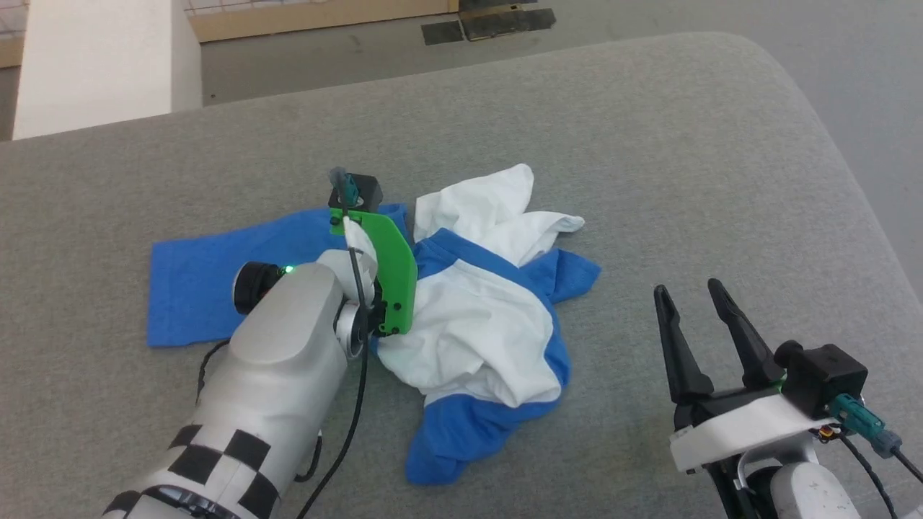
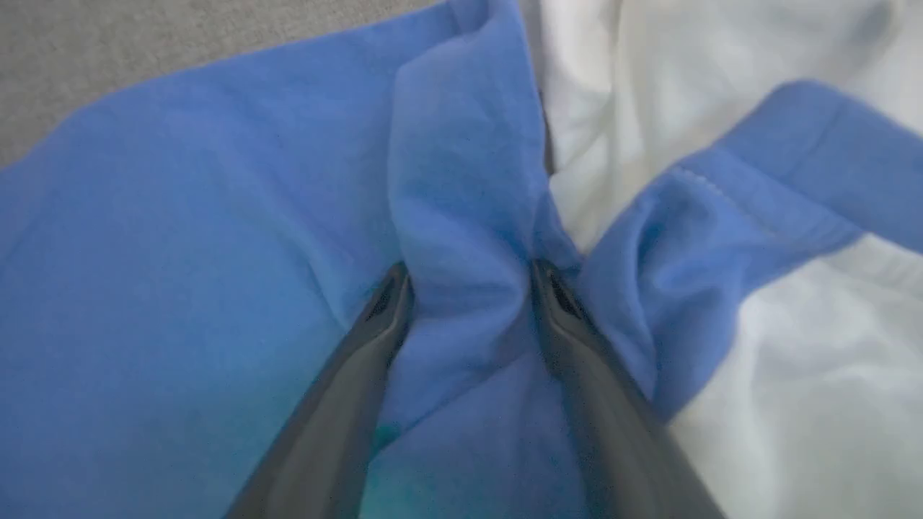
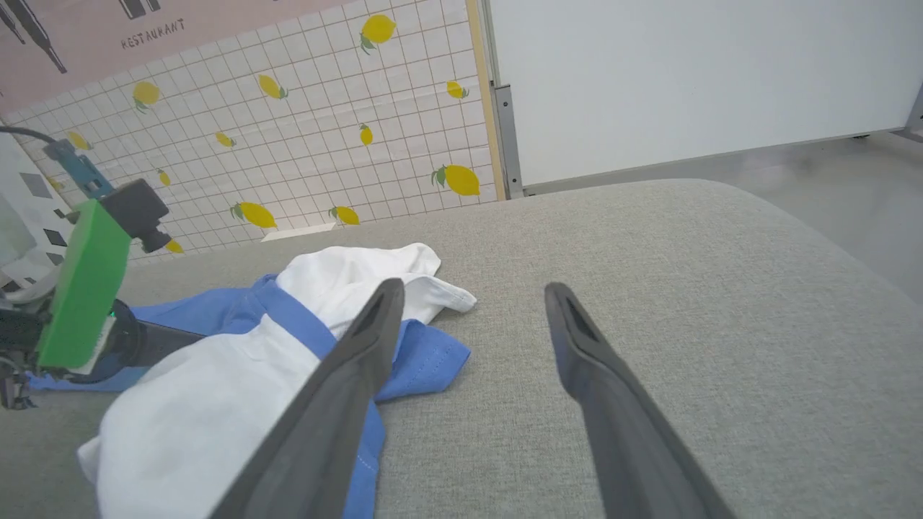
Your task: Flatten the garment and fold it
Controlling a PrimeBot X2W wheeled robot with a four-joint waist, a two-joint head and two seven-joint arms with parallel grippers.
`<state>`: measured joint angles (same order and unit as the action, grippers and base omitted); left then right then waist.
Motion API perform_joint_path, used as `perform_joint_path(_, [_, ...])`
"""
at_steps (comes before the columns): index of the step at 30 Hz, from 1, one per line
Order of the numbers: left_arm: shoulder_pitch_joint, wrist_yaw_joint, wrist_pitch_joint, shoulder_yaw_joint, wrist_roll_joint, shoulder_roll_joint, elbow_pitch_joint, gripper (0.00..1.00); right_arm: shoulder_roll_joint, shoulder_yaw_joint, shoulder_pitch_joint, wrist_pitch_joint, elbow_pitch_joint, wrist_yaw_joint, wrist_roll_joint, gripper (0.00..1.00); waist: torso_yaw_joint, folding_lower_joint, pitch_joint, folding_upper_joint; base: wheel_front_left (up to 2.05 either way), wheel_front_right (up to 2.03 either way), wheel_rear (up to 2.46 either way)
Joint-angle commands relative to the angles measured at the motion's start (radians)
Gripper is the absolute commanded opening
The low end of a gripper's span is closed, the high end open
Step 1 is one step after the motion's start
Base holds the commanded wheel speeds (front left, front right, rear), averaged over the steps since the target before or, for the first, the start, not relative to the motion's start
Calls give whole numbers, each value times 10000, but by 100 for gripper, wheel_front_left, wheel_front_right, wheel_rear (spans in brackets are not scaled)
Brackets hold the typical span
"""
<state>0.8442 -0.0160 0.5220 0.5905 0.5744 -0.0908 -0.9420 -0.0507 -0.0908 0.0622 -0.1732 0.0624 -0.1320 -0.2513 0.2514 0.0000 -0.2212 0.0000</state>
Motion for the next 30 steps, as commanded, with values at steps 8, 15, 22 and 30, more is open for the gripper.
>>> perform_joint_path(8, [-1176,-288,-3599,-943,304,-256,1090,0,5,266,-86,-50,48,13,84,100,-322,0,604,0,0,0,0])
perform_joint_path(15, [-3276,-1118,-5916,-2046,632,-1206,2829,0,5,658,-525,137,-165,13,258,100,-1146,0,1232,0,0,0,0])
perform_joint_path(22, [-5814,-2409,-5932,-2983,1032,-2222,5013,0,5,943,-756,406,-485,13,337,100,-1972,0,1397,0,0,0,0])
perform_joint_path(30, [-7647,-3394,-5837,-3384,1234,-2412,6796,100,5,1277,-866,1389,-405,13,405,100,-2757,0,1302,0,0,0,0])
